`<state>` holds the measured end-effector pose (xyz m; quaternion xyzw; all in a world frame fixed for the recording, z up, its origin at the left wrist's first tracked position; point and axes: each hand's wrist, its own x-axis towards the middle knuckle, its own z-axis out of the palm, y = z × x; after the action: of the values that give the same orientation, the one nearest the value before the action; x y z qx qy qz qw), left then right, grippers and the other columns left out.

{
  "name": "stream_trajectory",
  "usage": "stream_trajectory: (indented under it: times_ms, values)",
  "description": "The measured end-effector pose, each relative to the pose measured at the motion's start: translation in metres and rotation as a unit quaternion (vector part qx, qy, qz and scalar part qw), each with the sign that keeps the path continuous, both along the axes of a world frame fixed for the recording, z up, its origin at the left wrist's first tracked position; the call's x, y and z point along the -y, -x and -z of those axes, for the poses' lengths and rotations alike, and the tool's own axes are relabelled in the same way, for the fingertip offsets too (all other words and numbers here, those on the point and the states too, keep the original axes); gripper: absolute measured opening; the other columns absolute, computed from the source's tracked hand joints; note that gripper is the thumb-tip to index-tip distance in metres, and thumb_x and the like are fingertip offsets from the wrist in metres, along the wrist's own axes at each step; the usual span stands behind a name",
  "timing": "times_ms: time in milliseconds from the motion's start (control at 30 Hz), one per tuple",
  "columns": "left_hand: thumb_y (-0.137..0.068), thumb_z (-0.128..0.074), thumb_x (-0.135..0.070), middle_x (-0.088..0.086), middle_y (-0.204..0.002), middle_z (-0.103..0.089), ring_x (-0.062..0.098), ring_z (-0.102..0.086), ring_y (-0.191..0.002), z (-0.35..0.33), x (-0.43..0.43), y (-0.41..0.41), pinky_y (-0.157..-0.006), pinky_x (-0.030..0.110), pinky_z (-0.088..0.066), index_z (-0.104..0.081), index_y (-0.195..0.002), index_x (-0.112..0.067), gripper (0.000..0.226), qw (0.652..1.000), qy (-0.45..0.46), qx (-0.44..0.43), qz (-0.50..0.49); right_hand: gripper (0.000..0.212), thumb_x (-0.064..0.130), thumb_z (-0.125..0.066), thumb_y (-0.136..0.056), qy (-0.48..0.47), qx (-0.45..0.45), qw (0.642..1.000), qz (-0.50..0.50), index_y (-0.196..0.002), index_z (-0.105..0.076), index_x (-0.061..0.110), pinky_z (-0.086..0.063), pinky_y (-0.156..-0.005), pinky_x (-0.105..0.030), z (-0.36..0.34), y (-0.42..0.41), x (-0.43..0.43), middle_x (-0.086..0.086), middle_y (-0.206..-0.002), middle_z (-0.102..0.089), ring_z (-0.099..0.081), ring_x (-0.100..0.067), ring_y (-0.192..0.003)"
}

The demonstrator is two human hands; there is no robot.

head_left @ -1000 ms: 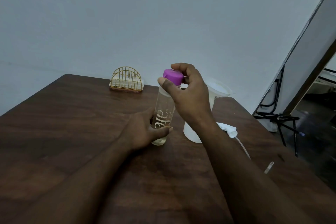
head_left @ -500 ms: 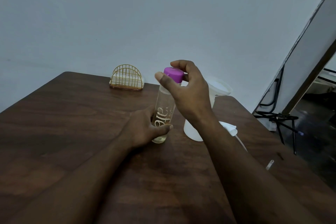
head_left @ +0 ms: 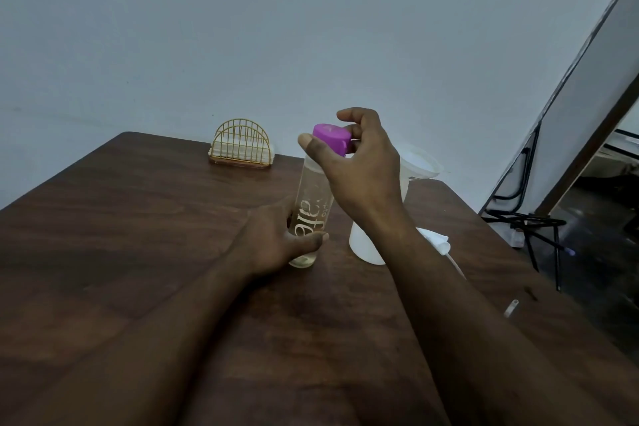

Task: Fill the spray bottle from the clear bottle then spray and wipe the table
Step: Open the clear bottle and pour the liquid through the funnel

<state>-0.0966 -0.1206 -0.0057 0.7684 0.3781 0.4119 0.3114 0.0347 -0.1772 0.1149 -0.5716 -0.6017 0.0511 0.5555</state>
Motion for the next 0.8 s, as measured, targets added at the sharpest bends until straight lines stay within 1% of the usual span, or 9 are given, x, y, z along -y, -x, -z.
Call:
stream_trajectory:
  times_ms: [67, 167, 233, 300, 367, 433, 533, 633, 800]
  values:
    - [-0.070, -0.076, -0.069, -0.041, -0.103, -0.066, -0.015, -0.065, -0.091, -0.001, 0.001, 0.001, -0.071, 0.016, -0.048, -0.060, -0.107, -0.051, 0.044, 1.000, -0.003, -0.001, -0.002, 0.055, 0.048, -0.086, -0.083, -0.017, -0.009, 1.000, 0.013, -0.126, -0.060, 0.024, -0.055, -0.078, -0.020, -0.002, 0.000, -0.001, 0.005, -0.112, -0.069, -0.067, -0.007, -0.095]
    - [-0.069, -0.076, -0.070, -0.041, -0.100, -0.066, -0.015, -0.065, -0.089, -0.001, 0.001, 0.001, -0.069, 0.013, -0.047, -0.060, -0.109, -0.049, 0.048, 1.000, -0.006, -0.007, -0.007, 0.042, 0.040, -0.086, -0.086, -0.067, -0.048, 0.997, 0.005, -0.117, -0.066, 0.021, -0.051, -0.075, -0.012, -0.008, -0.001, 0.001, 0.011, -0.103, -0.071, -0.065, 0.001, -0.087]
    - [-0.067, -0.076, -0.072, -0.036, -0.096, -0.069, -0.014, -0.066, -0.088, 0.000, 0.000, 0.001, -0.069, 0.015, -0.050, -0.061, -0.112, -0.047, 0.053, 1.000, -0.004, -0.008, -0.012, 0.034, 0.035, -0.084, -0.088, -0.091, -0.079, 0.993, -0.005, -0.113, -0.068, 0.021, -0.050, -0.074, -0.012, -0.013, -0.004, 0.002, 0.014, -0.098, -0.071, -0.063, 0.005, -0.082]
    - [-0.066, -0.076, -0.072, -0.030, -0.095, -0.072, -0.011, -0.067, -0.087, 0.001, -0.002, 0.001, -0.073, 0.021, -0.055, -0.063, -0.113, -0.043, 0.057, 1.000, 0.001, -0.009, -0.012, 0.029, 0.033, -0.082, -0.089, -0.091, -0.114, 0.989, -0.024, -0.111, -0.068, 0.022, -0.055, -0.079, -0.020, -0.016, -0.006, 0.004, 0.012, -0.097, -0.073, -0.064, 0.002, -0.085]
    - [-0.066, -0.075, -0.072, -0.027, -0.095, -0.073, -0.010, -0.068, -0.086, 0.001, -0.003, 0.001, -0.074, 0.024, -0.056, -0.064, -0.113, -0.042, 0.056, 1.000, -0.001, -0.015, -0.013, 0.028, 0.034, -0.079, -0.088, -0.079, -0.146, 0.985, -0.041, -0.111, -0.069, 0.023, -0.059, -0.090, -0.035, -0.013, -0.009, 0.007, 0.006, -0.103, -0.076, -0.070, -0.011, -0.096]
    - [-0.067, -0.074, -0.073, -0.029, -0.095, -0.071, -0.011, -0.066, -0.088, 0.000, -0.003, 0.001, -0.075, 0.024, -0.055, -0.060, -0.107, -0.049, 0.049, 1.000, -0.006, -0.024, -0.016, 0.027, 0.030, -0.078, -0.088, -0.078, -0.172, 0.981, -0.052, -0.113, -0.072, 0.022, -0.059, -0.096, -0.039, -0.008, -0.011, 0.011, 0.004, -0.107, -0.077, -0.072, -0.014, -0.101]
    - [-0.067, -0.071, -0.076, -0.026, -0.099, -0.072, -0.006, -0.068, -0.087, -0.001, -0.004, 0.000, -0.079, 0.029, -0.057, -0.057, -0.104, -0.052, 0.047, 0.999, -0.015, -0.035, -0.022, 0.032, 0.019, -0.079, -0.090, -0.078, -0.213, 0.972, -0.066, -0.122, -0.073, 0.021, -0.058, -0.093, -0.032, 0.002, -0.014, 0.018, 0.005, -0.114, -0.076, -0.072, -0.010, -0.103]
    - [-0.067, -0.070, -0.076, -0.026, -0.097, -0.072, -0.007, -0.067, -0.086, -0.001, -0.004, 0.000, -0.078, 0.028, -0.055, -0.057, -0.100, -0.052, 0.043, 0.999, -0.025, -0.038, -0.021, 0.046, 0.021, -0.076, -0.084, -0.082, -0.209, 0.973, -0.060, -0.130, -0.071, 0.025, -0.055, -0.081, -0.019, 0.012, -0.016, 0.026, 0.009, -0.117, -0.073, -0.069, 0.001, -0.095]
    - [-0.066, -0.070, -0.076, -0.023, -0.095, -0.072, -0.006, -0.067, -0.085, -0.002, -0.004, 0.003, -0.073, 0.026, -0.054, -0.063, -0.108, -0.043, 0.053, 0.999, -0.017, -0.037, -0.036, 0.047, 0.008, -0.076, -0.088, -0.057, -0.208, 0.976, -0.041, -0.132, -0.070, 0.023, -0.059, -0.090, -0.026, 0.033, -0.022, 0.034, -0.004, -0.125, -0.069, -0.073, -0.017, -0.105]
